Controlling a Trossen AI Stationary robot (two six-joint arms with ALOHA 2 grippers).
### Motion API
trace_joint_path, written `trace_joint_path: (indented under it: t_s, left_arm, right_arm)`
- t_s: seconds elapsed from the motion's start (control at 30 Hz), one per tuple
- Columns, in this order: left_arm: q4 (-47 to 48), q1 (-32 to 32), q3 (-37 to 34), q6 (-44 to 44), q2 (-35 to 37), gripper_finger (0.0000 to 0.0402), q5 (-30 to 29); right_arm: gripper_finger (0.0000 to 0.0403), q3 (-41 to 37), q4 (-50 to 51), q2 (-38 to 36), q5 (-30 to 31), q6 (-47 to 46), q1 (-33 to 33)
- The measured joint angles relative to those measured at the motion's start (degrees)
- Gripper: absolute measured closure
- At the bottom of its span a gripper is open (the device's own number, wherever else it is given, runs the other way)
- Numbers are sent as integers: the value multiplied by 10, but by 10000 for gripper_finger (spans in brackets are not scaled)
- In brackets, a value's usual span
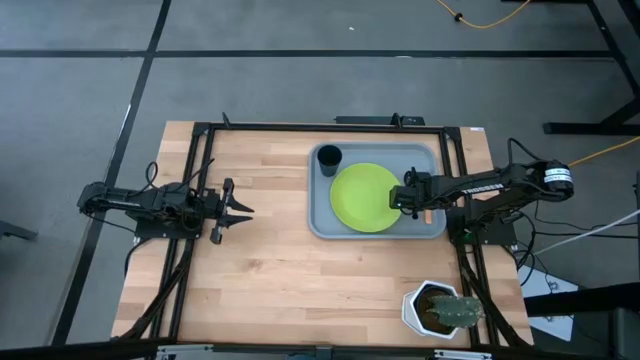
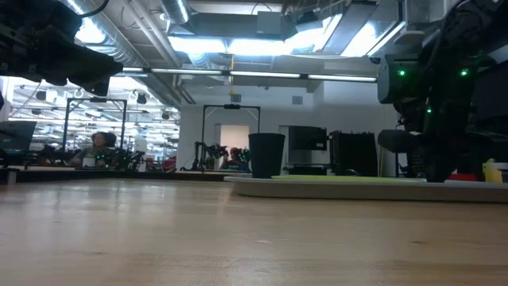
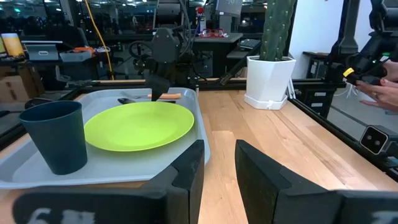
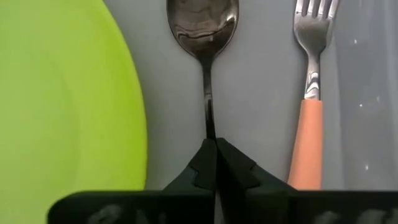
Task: Pick and place plate/cup/fork/spoon on tray
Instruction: Put the black spoon on the gray serving tray to the right of the light green plate
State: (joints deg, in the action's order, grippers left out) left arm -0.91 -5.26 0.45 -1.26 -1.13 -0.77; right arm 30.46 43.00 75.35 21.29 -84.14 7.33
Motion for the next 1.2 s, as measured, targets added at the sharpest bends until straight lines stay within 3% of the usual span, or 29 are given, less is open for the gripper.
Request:
trace_joint_path:
  t_s: [1.2]
  left_arm:
    - [0,0,0,0,0,319,0]
  right_arm:
    - [398,0,18,-3,2,5,0]
